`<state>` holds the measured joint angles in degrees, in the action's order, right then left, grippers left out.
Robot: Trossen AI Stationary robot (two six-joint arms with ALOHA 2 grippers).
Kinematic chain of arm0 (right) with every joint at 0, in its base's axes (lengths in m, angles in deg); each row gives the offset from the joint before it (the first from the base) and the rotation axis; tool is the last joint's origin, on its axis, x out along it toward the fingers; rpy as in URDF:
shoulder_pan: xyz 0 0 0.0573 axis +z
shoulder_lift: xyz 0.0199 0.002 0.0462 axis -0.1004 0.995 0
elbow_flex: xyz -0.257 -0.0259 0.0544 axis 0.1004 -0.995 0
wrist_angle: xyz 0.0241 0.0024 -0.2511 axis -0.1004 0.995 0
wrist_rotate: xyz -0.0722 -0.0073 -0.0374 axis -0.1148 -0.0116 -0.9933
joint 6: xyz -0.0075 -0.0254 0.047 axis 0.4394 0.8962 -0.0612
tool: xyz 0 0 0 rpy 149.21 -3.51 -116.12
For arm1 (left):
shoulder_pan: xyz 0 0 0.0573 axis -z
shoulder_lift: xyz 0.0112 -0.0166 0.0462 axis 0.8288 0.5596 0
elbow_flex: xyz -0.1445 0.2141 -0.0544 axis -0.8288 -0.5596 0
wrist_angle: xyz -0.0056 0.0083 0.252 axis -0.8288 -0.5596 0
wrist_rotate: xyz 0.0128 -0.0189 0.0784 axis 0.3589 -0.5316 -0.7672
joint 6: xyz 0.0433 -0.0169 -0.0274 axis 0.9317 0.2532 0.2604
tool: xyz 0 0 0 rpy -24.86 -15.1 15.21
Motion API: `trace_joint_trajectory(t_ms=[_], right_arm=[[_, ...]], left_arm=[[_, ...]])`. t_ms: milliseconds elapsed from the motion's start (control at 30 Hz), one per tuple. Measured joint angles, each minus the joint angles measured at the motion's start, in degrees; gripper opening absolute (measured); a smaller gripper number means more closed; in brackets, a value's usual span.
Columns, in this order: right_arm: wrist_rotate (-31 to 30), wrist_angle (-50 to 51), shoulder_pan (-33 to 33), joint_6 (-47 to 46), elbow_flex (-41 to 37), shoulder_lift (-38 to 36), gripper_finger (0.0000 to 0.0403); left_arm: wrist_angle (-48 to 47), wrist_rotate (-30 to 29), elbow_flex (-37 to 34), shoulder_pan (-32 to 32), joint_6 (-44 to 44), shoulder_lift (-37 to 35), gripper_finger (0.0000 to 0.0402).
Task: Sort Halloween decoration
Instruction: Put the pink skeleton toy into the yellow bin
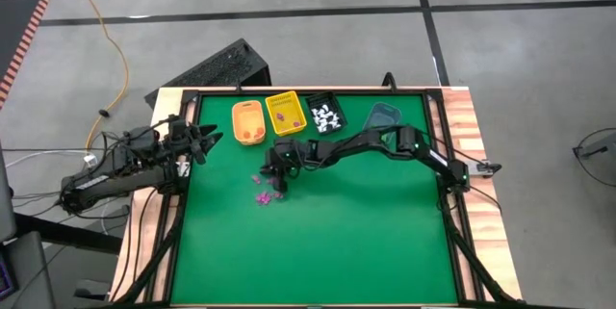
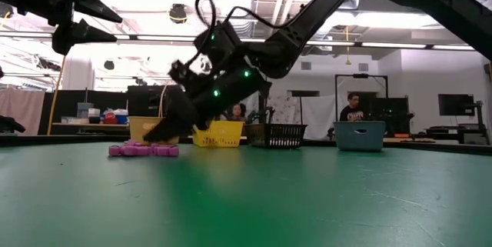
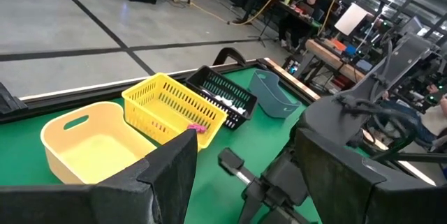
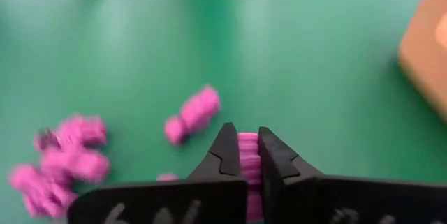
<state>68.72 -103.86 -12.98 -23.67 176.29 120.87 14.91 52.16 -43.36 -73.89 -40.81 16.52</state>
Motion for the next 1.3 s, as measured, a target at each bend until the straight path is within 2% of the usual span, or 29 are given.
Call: trace_joint_trajectory(t_ms=[367,733,933,1300], right_arm=[[1.33,-4.56,-3.34,-3.04,0.14,-5.03,0.0020],[1.35,-5.13,-10.30,-4.70,0.25,-8.21,0.0020],[1.25,-3.23,-15.14,-5.14,0.23,-8.80,0.0021],[2.44,6.11,-21.26,-5.64,0.23,-9.29,0.0021]], left_arm=[[0.08,-0.37,-0.02,0.00,0.02,0.00,0.0231],[0.19,-0.75,-0.02,-0.01,-0.93,0.00,0.0231],[0.16,-0.75,-0.02,0.00,-1.01,0.00,0.0231],[0.01,-1.82,-0.04,0.00,-0.96,0.00,0.0231]])
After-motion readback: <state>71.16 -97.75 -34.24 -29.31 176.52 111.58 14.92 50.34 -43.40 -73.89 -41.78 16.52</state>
